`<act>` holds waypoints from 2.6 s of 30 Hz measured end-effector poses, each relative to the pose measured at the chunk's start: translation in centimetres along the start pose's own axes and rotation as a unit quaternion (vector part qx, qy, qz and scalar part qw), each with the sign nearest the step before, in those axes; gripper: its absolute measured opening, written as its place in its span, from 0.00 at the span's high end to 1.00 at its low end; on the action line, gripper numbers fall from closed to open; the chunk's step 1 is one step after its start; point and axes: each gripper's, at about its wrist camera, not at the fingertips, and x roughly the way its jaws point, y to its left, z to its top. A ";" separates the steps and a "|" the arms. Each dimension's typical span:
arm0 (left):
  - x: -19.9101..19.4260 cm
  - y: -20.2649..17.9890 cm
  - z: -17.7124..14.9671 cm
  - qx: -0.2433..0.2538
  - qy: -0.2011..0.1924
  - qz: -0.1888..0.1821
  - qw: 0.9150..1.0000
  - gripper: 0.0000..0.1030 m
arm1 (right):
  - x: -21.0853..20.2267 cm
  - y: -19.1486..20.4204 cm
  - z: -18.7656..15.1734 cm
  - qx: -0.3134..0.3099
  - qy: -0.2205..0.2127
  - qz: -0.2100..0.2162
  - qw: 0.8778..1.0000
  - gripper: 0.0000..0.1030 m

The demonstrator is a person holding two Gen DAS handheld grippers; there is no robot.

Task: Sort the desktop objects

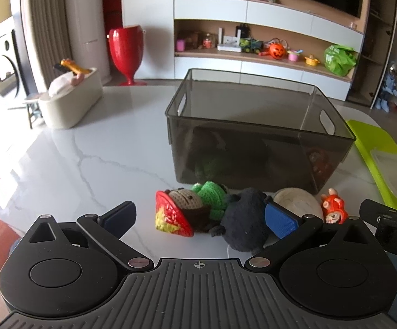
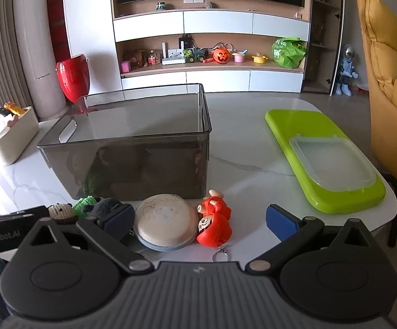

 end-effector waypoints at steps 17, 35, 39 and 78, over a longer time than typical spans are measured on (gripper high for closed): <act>-0.2 0.2 0.0 -0.008 0.016 -0.005 1.000 0.00 | 0.0 0.0 0.3 0.010 0.015 0.011 1.000 0.00; 0.2 -1.3 0.0 0.003 0.023 -0.009 1.000 0.00 | 0.2 -0.9 0.5 0.009 0.022 -0.011 1.000 0.00; -0.1 -2.9 -0.3 0.023 0.022 -0.015 0.999 0.00 | -0.2 -2.6 0.6 0.029 0.022 -0.015 0.999 0.00; -0.9 -4.2 -0.7 0.025 0.025 -0.025 0.999 0.00 | -0.4 -4.0 -0.4 0.026 0.031 -0.010 0.999 0.00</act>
